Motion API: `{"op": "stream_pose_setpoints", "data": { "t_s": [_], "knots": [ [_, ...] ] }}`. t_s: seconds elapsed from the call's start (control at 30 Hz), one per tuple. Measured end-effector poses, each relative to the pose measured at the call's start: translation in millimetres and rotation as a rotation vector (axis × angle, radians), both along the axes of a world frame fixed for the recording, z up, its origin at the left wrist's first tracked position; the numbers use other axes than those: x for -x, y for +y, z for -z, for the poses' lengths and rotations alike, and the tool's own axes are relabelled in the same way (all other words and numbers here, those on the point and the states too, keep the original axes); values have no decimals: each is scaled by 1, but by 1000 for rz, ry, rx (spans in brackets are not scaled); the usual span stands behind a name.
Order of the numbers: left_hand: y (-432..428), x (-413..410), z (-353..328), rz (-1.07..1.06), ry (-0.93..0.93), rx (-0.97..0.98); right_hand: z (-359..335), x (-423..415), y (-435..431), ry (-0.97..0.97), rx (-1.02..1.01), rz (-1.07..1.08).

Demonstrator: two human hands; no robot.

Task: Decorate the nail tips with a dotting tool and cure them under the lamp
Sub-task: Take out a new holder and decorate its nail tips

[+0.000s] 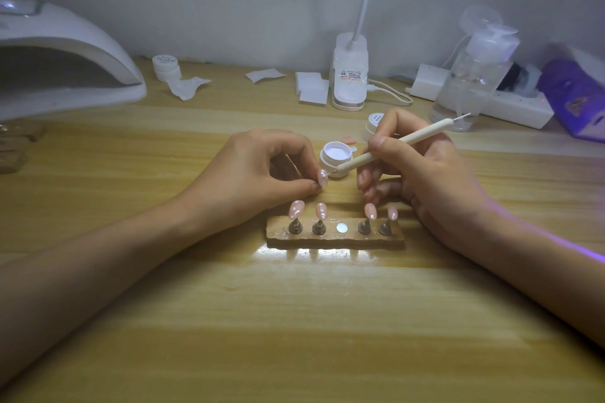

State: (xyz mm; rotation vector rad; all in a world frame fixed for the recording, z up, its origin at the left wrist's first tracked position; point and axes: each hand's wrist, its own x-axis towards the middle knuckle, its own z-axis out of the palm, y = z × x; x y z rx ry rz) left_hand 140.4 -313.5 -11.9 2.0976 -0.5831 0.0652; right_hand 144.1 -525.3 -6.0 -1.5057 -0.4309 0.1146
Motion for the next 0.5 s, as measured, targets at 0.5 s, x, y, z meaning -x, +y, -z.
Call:
{"op": "stream_pose_setpoints", "data": {
  "t_s": [0.5],
  "knots": [
    [-1,0,-1,-2,8,7,-1,0,0,3,-14,-5]
  ]
}}
